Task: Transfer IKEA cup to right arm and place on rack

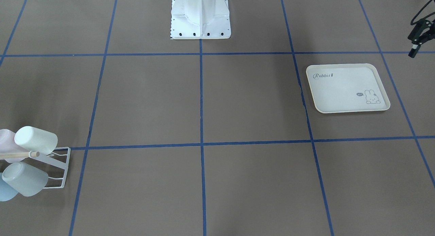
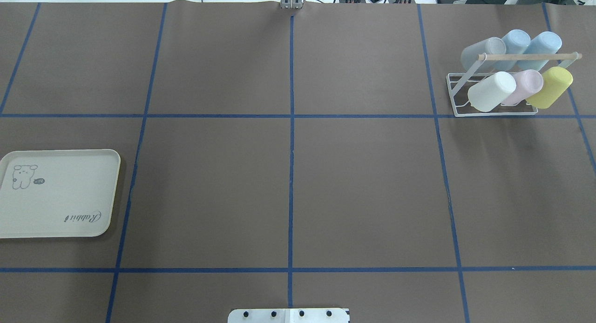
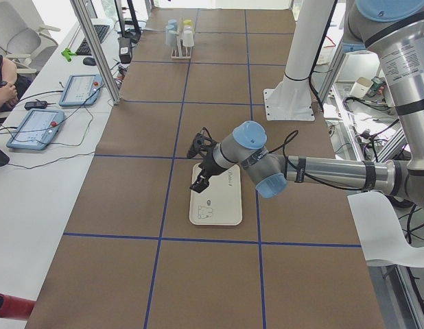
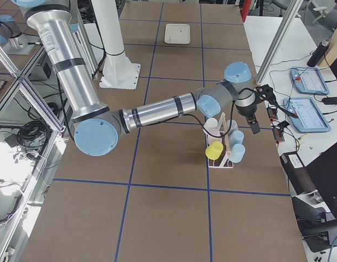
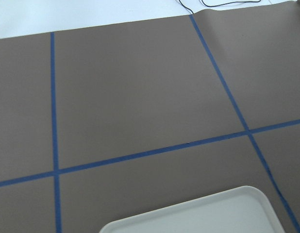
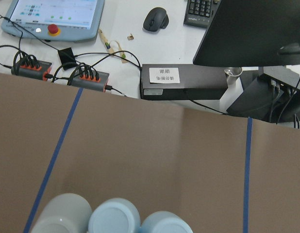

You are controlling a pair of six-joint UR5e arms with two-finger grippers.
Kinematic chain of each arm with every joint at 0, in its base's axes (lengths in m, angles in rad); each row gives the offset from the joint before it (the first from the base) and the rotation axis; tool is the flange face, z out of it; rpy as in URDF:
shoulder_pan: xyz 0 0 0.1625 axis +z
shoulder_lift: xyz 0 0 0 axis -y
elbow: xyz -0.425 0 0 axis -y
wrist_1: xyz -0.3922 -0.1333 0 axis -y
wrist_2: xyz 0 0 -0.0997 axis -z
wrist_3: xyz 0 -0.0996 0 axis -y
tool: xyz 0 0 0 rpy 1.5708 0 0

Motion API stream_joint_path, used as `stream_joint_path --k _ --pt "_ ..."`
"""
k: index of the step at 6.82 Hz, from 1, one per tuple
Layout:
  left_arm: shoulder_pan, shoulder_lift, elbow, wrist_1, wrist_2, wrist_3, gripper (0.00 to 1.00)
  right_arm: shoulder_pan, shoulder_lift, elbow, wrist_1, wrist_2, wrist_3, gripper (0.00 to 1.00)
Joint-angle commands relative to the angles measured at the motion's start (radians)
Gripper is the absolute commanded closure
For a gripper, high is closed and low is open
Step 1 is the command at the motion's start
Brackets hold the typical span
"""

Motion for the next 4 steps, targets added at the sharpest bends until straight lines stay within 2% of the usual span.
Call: stream_joint_path --k 1,3,4 --pt "-0.042 -0.035 0.045 0.095 -0.002 0.122 0.0 0.021 -0.002 -0.002 -0.219 0.063 -0.242 0.0" --pt "-0.102 -0.092 0.041 0.34 -0.055 0.315 0.0 0.043 -0.006 0.003 -0.429 0.049 -0.462 0.0" --pt "-0.108 -0.091 0.051 0.435 -0.048 0.449 0.0 0.053 -0.024 0.05 -0.442 0.049 -0.461 0.0"
